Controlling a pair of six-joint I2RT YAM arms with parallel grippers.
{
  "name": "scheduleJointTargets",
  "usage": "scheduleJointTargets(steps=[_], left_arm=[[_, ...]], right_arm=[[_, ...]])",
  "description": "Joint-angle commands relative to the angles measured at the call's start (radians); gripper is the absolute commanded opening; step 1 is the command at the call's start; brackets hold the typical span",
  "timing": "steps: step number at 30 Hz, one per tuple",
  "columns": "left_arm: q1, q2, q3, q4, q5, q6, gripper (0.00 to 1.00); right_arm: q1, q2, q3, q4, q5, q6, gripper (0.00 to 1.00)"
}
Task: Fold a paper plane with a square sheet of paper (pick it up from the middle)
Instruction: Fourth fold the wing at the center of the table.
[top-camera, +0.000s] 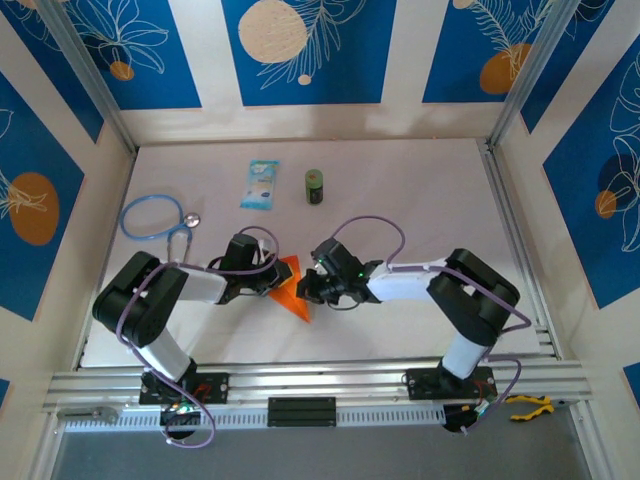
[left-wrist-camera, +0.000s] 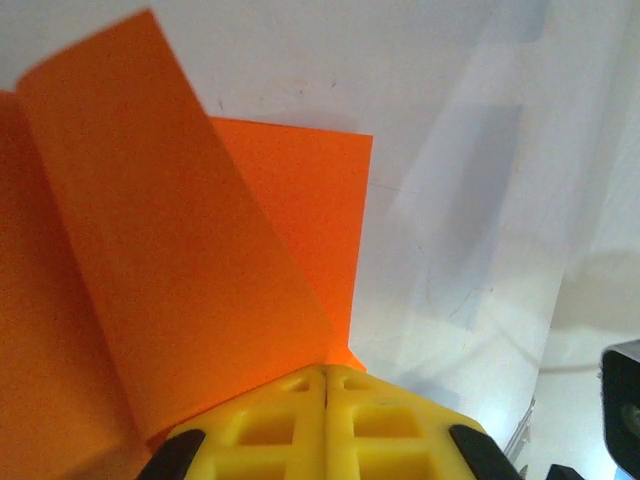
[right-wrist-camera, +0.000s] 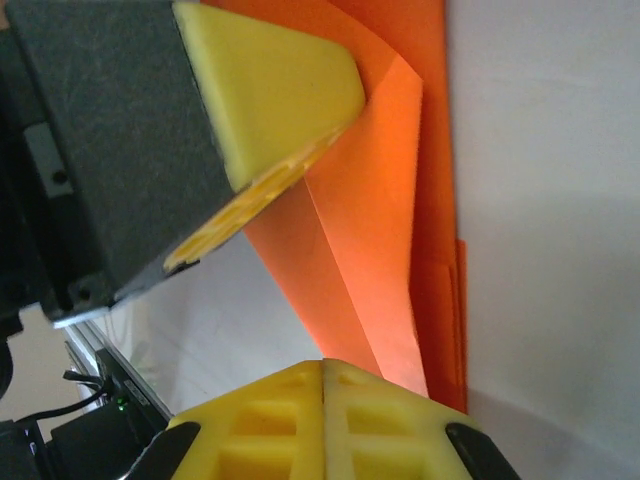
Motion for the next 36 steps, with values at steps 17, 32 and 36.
scheduleJointTargets(steps=[17,32,36], left_arm=[[-0.007,-0.067,0.064,-0.142,0.015,0.117,0.05],[-0.008,-0.054,0.129,-0.416,0.149,0.253,0.06],[-0.009,-0.013,0.166,-0.499,0.106,0.28,0.05]], right_arm=[[0.034,0.122,-0.028,-0.091,0.028,0.076,0.03],[0.003,0.104,0.007,-0.173,0.045,0.018,0.02],[0.003,0.111,0.005,-0.177,0.04,0.018,0.02]])
